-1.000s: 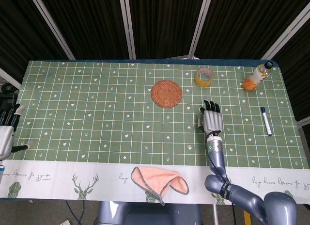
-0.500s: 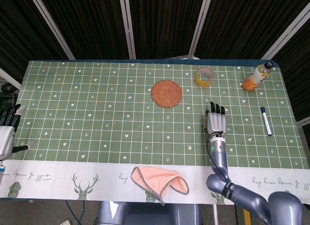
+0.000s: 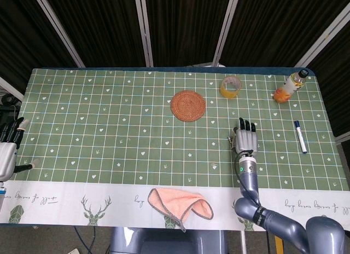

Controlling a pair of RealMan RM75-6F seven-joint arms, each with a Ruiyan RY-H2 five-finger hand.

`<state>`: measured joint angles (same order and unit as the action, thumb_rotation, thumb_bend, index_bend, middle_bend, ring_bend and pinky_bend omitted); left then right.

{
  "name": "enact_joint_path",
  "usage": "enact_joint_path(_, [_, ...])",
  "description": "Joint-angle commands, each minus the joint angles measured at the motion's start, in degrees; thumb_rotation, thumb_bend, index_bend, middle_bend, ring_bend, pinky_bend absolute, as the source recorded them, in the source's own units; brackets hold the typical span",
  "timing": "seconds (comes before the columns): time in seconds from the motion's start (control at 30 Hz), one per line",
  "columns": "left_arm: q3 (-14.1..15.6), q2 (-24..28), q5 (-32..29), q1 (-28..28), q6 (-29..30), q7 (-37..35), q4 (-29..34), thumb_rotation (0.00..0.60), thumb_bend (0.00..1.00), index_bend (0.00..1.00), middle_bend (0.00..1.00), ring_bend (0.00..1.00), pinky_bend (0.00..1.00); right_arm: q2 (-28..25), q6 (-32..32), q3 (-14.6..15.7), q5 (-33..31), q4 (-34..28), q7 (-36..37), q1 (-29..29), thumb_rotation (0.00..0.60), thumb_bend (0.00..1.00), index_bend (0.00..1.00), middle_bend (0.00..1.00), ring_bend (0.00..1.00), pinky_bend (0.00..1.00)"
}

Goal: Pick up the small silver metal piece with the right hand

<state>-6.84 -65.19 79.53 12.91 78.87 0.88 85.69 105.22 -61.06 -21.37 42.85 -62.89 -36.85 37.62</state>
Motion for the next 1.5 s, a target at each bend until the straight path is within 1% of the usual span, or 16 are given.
enact_joint_path(0.03, [0.0, 0.0, 0.0, 0.0, 0.0, 0.0, 0.0, 0.600, 0.00, 0.00, 0.00, 0.00, 0.00, 0.0, 0.1, 0.2, -0.2, -0.1, 0.0, 0.0, 0.600, 0.58, 0.41, 0.01, 0.00, 0.06])
enact_joint_path(0.57, [0.0, 0.1, 0.2, -0.1, 0.3, -0.1, 0.0, 0.600, 0.00, 0.00, 0.00, 0.00, 0.00, 0.3, 0.2, 1.6, -1.0, -2.2, 0.4, -0.2, 0.600, 0.58, 0.42, 0.01, 0.00, 0.06])
enact_joint_path(0.77, [0.1, 0.0, 0.2, -0.1, 0.2, 0.0, 0.0, 0.600, 0.00, 0.00, 0.00, 0.00, 0.00, -0.1, -0.9, 2.5, 0.6, -4.0, 1.2, -0.5, 0.600, 0.58, 0.41, 0.01, 0.00, 0.06])
enact_joint_path(0.87, [0.0, 0.1, 0.2, -0.1, 0.3, -0.1, 0.0, 0.600, 0.00, 0.00, 0.00, 0.00, 0.00, -0.2, -1.1, 2.7, 1.2, -4.4, 1.8, -0.6, 0.600, 0.53, 0.40, 0.01, 0.00, 0.06])
enact_joint_path(0.93, [0.0, 0.1, 0.1, -0.1, 0.2, -0.1, 0.0, 0.600, 0.00, 0.00, 0.00, 0.00, 0.00, -0.4, -1.3, 2.8, 1.4, -4.7, 2.0, -0.6, 0.600, 0.47, 0.39, 0.01, 0.00, 0.06])
enact_joint_path(1.03, [0.1, 0.0, 0.1, -0.1, 0.1, 0.1, 0.0, 0.600, 0.00, 0.00, 0.00, 0.00, 0.00, -0.4, -1.7, 2.9, 1.9, -4.8, 2.4, -0.7, 0.600, 0.41, 0.37, 0.01, 0.00, 0.06])
enact_joint_path(1.37, [0.0, -0.1, -0.1, 0.0, 0.1, 0.1, -0.1, 0.600, 0.00, 0.00, 0.00, 0.00, 0.00, 0.2, -2.3, 3.1, 2.6, -4.1, 3.0, -0.6, 0.600, 0.32, 0.39, 0.01, 0.00, 0.06])
enact_joint_path(1.5, [-0.1, -0.1, -0.1, 0.0, 0.1, 0.1, -0.1, 0.600, 0.00, 0.00, 0.00, 0.00, 0.00, 0.8, -2.5, 3.1, 3.1, -3.1, 3.5, -0.4, 0.600, 0.30, 0.42, 0.03, 0.00, 0.06])
